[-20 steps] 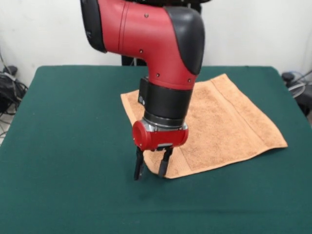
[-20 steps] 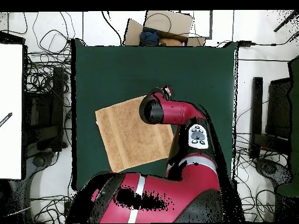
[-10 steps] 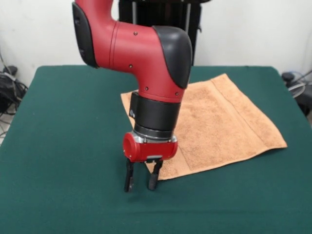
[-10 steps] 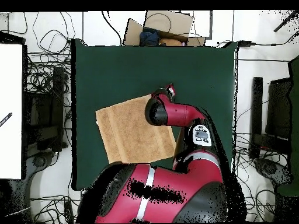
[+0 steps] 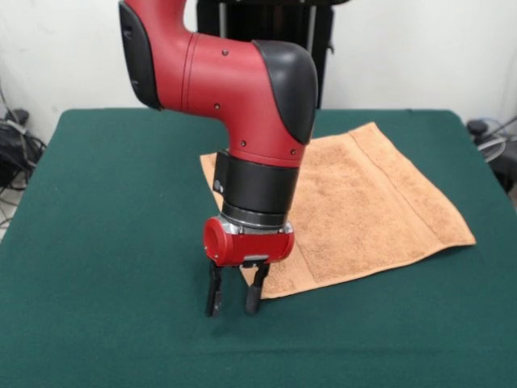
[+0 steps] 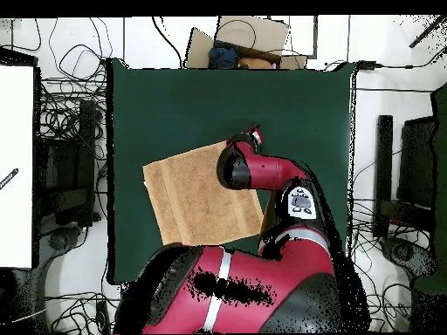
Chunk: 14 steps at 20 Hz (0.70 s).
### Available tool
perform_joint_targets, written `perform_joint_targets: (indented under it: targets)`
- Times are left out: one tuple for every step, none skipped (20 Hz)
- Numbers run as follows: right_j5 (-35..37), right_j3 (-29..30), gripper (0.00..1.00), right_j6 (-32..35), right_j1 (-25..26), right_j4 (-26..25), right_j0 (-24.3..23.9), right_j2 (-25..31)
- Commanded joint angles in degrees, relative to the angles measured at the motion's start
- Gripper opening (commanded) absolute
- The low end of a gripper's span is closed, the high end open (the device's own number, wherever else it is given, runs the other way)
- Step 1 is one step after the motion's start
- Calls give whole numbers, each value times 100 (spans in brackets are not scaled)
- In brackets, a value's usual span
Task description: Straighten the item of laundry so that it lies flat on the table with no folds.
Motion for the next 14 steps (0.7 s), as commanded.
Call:
perform_joint_targets:
  targets:
    - [1042, 651, 100, 959, -639, 49, 320, -113]
    - [1153, 716, 100, 1004, -759, 101, 425, -188]
    - [1251, 769, 100, 1057, -864, 155, 521, -247]
    - [1376, 794, 100, 1118, -949, 221, 633, -324]
    - [1501, 805, 100, 1185, -1017, 284, 745, -407]
    - [1622, 797, 100, 1240, -1069, 340, 846, -481]
    - [1738, 803, 100, 1295, -1129, 388, 938, -551]
    - [1853, 811, 100, 1334, -1194, 427, 1011, -602]
    - [1951, 829, 100, 1370, -1256, 457, 1079, -651]
    - [2048, 848, 100, 1405, -1318, 486, 1147, -701]
    - [2120, 874, 100, 1445, -1377, 513, 1210, -744]
    - [2163, 916, 100, 1482, -1428, 533, 1265, -777]
    - [2183, 983, 100, 1510, -1495, 540, 1297, -780]
    - [2196, 1055, 100, 1529, -1564, 547, 1321, -773]
